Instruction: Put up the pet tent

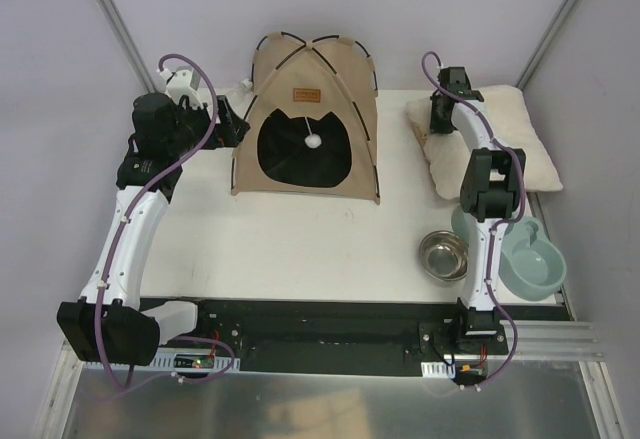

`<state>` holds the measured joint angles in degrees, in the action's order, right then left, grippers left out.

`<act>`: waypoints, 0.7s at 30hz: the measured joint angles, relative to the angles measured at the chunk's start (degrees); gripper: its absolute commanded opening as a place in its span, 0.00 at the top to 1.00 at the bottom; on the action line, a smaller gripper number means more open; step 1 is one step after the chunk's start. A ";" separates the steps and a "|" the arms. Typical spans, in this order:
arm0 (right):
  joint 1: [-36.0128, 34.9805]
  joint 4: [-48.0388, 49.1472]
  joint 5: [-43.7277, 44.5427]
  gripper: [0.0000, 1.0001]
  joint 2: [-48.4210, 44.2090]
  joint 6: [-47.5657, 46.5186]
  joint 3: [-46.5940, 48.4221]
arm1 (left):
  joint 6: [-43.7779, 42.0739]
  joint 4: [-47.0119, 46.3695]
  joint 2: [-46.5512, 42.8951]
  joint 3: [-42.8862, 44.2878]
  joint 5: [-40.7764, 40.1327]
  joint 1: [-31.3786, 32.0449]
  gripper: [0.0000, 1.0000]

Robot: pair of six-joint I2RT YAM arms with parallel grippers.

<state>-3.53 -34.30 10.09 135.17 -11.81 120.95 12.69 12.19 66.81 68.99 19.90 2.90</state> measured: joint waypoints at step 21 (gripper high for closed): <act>0.90 4.90 -20.15 1.00 -36.41 13.49 -10.80 | 0.98 -0.76 -1.55 -2.01 -0.57 0.00 0.08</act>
<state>-2.63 -29.41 -10.07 98.76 1.67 110.15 13.67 11.42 65.25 66.98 19.33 2.90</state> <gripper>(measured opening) 0.060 0.924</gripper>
